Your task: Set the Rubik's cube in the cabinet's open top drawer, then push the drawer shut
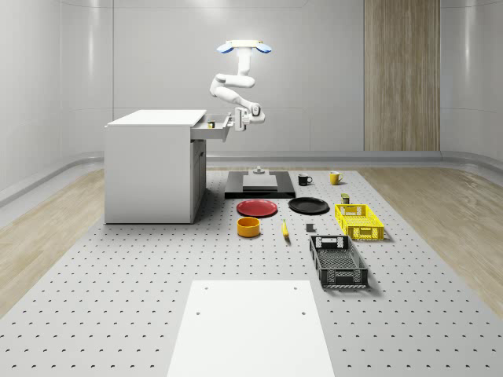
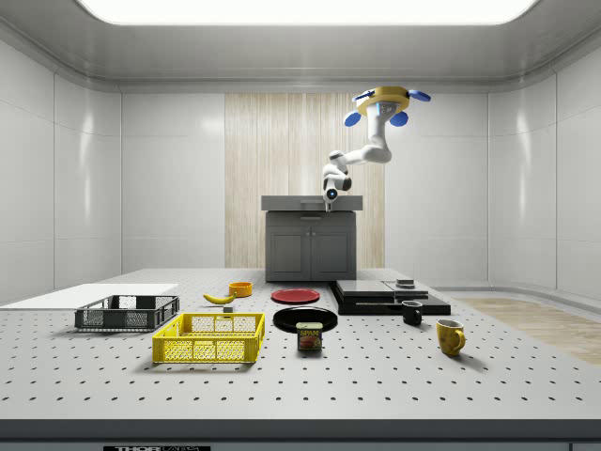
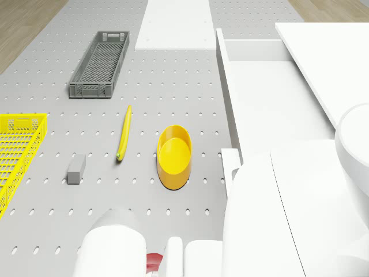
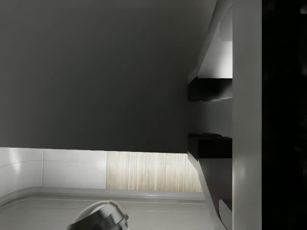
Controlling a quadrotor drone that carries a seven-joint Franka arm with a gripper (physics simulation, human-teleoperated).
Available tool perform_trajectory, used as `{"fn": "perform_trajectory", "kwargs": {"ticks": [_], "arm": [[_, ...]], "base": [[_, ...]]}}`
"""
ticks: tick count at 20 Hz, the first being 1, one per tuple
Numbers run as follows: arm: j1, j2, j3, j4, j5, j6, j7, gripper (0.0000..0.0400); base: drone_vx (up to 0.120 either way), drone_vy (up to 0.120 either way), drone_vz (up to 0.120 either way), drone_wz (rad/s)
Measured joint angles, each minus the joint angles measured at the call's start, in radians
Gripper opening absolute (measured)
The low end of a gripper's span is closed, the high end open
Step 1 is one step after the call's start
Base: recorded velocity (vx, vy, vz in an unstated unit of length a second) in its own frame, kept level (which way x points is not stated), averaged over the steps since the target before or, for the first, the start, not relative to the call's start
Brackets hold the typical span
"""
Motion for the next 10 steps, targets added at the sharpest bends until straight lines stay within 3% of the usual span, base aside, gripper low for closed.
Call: {"fn": "perform_trajectory", "kwargs": {"ticks": [5, 10], "arm": [[0.090, -0.012, -0.030, -0.045, -0.122, 0.012, -0.057, 0.0103], [0.171, -0.018, -0.054, -0.077, -0.250, 0.025, -0.135, 0.0105]], "base": [[0.000, 0.000, 0.000, 0.000], [0.000, -0.120, 0.000, 0.000]]}}
